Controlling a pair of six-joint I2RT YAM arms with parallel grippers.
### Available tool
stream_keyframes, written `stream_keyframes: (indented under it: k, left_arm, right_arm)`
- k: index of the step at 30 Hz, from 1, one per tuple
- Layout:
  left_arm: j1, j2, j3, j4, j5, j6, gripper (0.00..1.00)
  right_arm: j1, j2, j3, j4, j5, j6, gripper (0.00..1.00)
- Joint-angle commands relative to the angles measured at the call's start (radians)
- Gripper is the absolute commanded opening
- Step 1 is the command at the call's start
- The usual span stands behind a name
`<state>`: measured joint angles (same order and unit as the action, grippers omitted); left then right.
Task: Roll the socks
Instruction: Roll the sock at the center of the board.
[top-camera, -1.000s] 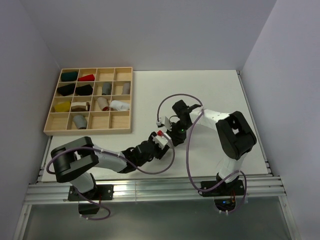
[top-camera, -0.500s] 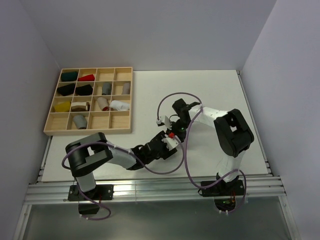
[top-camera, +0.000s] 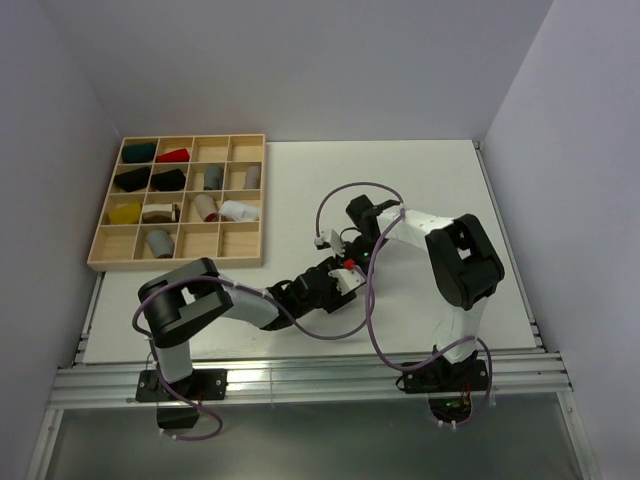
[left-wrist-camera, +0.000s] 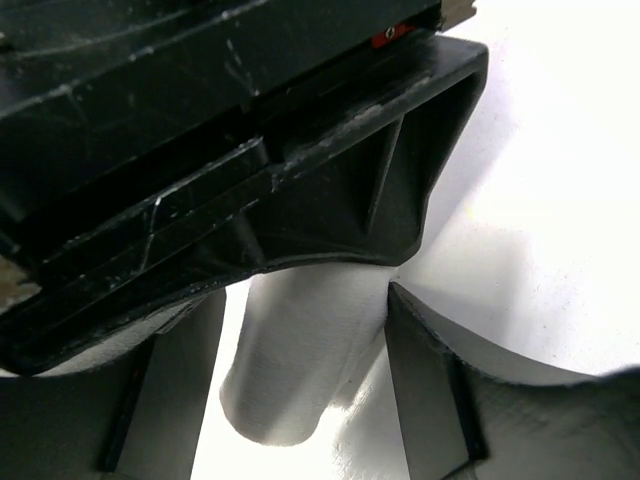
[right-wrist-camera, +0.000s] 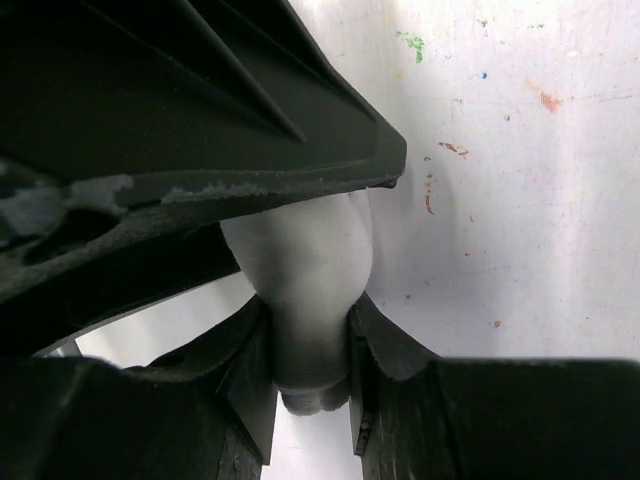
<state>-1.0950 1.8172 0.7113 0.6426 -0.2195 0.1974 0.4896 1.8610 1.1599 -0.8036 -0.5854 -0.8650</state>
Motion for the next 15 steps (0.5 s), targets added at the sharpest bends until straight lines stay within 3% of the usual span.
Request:
stream_keyframes:
  k: [1, 7, 11, 13, 15]
  left_arm:
    - [0.023, 0.027, 0.037, -0.060, 0.091, 0.002, 0.67]
    - [0.026, 0.044, 0.033, -0.101, 0.152, -0.045, 0.53]
    - [0.026, 0.065, 0.034, -0.123, 0.160, -0.096, 0.28]
    - [0.026, 0.068, 0.028, -0.113, 0.155, -0.127, 0.19]
    - [0.026, 0.071, 0.022, -0.107, 0.152, -0.164, 0.02]
  right_arm:
    - [0.009, 0.064, -0.022, -0.082, 0.084, -0.035, 0.00]
    - [0.004, 0.081, 0.001, -0.101, 0.062, -0.039, 0.00]
    - [0.001, 0.087, 0.012, -0.109, 0.042, -0.034, 0.00]
    - [-0.002, 0.090, 0.023, -0.120, 0.029, -0.032, 0.00]
    - [-0.006, 0.089, 0.023, -0.121, 0.015, -0.028, 0.00]
